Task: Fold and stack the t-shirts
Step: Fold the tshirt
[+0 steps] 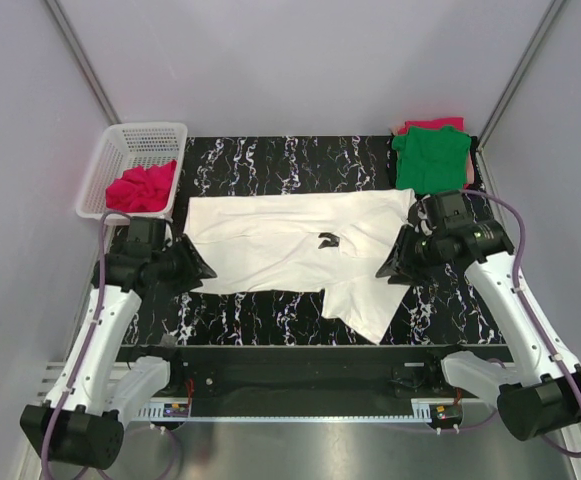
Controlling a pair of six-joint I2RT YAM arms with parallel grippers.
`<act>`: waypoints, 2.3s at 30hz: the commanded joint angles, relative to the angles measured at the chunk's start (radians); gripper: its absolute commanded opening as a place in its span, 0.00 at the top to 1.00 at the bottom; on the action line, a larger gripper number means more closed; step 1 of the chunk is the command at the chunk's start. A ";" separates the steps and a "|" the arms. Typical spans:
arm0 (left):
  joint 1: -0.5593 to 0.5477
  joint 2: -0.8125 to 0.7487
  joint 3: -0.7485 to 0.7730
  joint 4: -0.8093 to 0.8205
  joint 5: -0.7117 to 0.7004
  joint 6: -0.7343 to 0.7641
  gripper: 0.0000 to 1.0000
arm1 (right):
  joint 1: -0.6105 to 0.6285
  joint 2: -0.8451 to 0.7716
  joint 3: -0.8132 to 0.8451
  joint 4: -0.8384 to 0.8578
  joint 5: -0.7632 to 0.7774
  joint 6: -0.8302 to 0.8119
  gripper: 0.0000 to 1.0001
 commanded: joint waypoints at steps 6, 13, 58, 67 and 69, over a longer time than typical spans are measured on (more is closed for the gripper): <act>-0.080 0.002 0.039 -0.033 -0.137 -0.100 0.52 | 0.007 -0.081 -0.219 -0.111 -0.043 -0.100 0.58; -0.080 -0.020 0.006 -0.047 -0.137 -0.121 0.51 | 0.007 -0.114 -0.333 -0.075 -0.083 -0.053 0.58; -0.051 0.074 0.008 -0.045 -0.152 -0.018 0.44 | 0.007 -0.202 -0.451 0.072 0.118 0.184 0.57; 0.086 0.129 0.026 0.002 -0.112 0.021 0.44 | 0.006 -0.027 -0.525 0.207 0.035 0.234 0.54; 0.089 0.137 0.037 0.004 -0.097 0.028 0.44 | 0.006 -0.007 -0.549 0.227 0.033 0.257 0.54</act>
